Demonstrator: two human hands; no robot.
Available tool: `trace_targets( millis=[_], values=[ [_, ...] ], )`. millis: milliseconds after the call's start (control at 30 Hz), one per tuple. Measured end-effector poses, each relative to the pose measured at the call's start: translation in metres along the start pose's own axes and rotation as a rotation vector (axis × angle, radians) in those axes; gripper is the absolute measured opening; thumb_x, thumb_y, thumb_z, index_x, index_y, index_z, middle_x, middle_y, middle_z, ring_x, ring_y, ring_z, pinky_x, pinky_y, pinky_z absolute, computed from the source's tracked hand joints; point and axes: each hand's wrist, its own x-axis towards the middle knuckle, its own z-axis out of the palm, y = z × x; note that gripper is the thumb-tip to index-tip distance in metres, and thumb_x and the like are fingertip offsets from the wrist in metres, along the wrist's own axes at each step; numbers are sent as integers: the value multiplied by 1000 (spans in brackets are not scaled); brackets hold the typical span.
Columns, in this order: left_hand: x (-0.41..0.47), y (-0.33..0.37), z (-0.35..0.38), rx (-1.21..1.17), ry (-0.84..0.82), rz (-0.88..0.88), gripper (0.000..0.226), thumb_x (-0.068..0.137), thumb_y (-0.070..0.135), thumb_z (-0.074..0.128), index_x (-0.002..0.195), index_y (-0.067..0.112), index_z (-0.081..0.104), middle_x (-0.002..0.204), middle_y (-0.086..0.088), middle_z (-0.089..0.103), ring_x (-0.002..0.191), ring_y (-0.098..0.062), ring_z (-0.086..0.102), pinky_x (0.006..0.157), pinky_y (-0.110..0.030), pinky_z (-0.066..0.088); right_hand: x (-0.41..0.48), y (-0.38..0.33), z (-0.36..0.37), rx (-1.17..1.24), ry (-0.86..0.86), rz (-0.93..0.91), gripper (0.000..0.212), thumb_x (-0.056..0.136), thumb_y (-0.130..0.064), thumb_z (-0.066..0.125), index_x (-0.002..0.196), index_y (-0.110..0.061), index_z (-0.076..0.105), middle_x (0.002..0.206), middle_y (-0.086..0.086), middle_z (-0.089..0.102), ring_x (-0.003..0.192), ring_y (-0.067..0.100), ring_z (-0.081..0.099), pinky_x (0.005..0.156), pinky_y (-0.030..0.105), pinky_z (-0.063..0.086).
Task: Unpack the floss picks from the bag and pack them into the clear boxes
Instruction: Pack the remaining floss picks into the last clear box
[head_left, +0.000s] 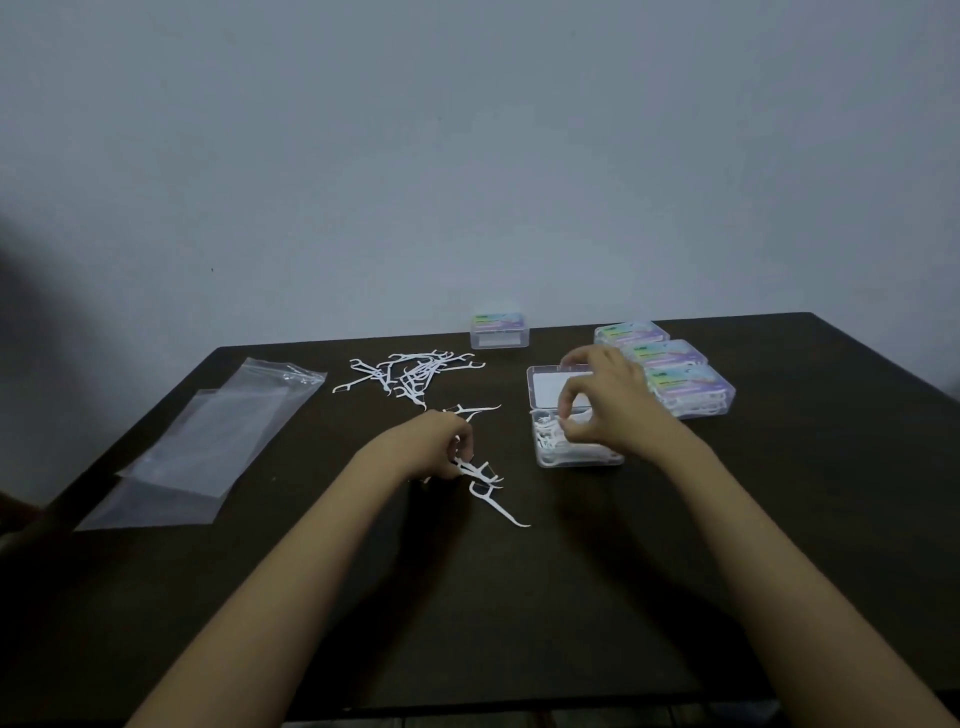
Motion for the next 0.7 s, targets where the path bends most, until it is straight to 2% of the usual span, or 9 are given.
trace_targets(
  millis=[133, 233, 333, 400, 467, 533, 600, 633, 700],
  values=[
    [5, 8, -1, 23, 0, -17, 16, 81, 3, 57, 94, 10, 64, 85, 1, 55, 80, -13, 51, 70, -22, 42, 12, 17, 6, -182, -39, 27, 13, 85, -30, 61, 95, -23, 67, 142, -1, 35, 133, 18, 24, 111, 40, 18],
    [8, 9, -2, 38, -15, -26, 15, 81, 4, 58, 94, 9, 64, 98, -7, 63, 86, -20, 57, 74, -25, 44, 15, 27, 10, -133, -54, 62, 18, 87, -35, 59, 99, -24, 67, 139, -1, 40, 131, 18, 28, 109, 41, 21],
    [9, 9, -3, 72, -6, -27, 14, 84, 6, 56, 95, 10, 64, 103, -5, 63, 95, -21, 60, 75, -26, 44, 16, 38, 11, 171, 74, 165, 20, 91, -30, 54, 104, -19, 65, 127, 5, 52, 117, 19, 44, 100, 38, 37],
    [10, 10, -4, 106, 9, -29, 14, 86, 9, 55, 97, 12, 63, 105, -4, 62, 98, -21, 59, 79, -27, 45, 15, 44, 13, 367, 83, 230, 22, 94, -21, 49, 113, -15, 59, 122, 7, 55, 109, 19, 51, 91, 32, 43],
    [11, 10, -4, 127, 50, -25, 13, 87, 12, 53, 95, 14, 63, 102, -1, 61, 99, -20, 58, 82, -31, 45, 12, 50, 19, 570, 52, 302, 27, 96, -16, 45, 122, -15, 53, 124, 5, 53, 111, 18, 51, 89, 29, 43],
    [16, 13, -4, 101, 147, -16, 11, 88, 15, 52, 93, 16, 62, 97, 1, 60, 98, -20, 58, 83, -33, 45, 8, 56, 25, 842, 35, 375, 30, 96, -13, 45, 126, -18, 49, 128, 6, 52, 114, 18, 51, 92, 33, 46],
    [21, 20, -4, -48, 234, -10, 14, 88, 22, 57, 99, 15, 61, 102, -1, 62, 97, -18, 58, 85, -33, 45, 6, 58, 29, 1099, 23, 445, 36, 95, -11, 48, 128, -22, 46, 129, 9, 54, 113, 23, 55, 95, 41, 48],
    [23, 25, -3, -162, 241, -12, 24, 86, 26, 63, 107, 15, 60, 106, -2, 62, 96, -17, 57, 85, -31, 45, 6, 59, 30, 1171, 17, 469, 41, 93, -8, 49, 131, -23, 43, 129, 10, 53, 113, 25, 55, 95, 42, 48],
    [26, 37, -1, -337, 164, -15, 59, 75, 30, 75, 126, 17, 48, 115, -3, 57, 100, -15, 54, 86, -26, 42, 5, 60, 32, 1257, 17, 487, 55, 90, 3, 49, 137, -22, 37, 131, 12, 51, 116, 28, 53, 93, 41, 49]
  ],
)
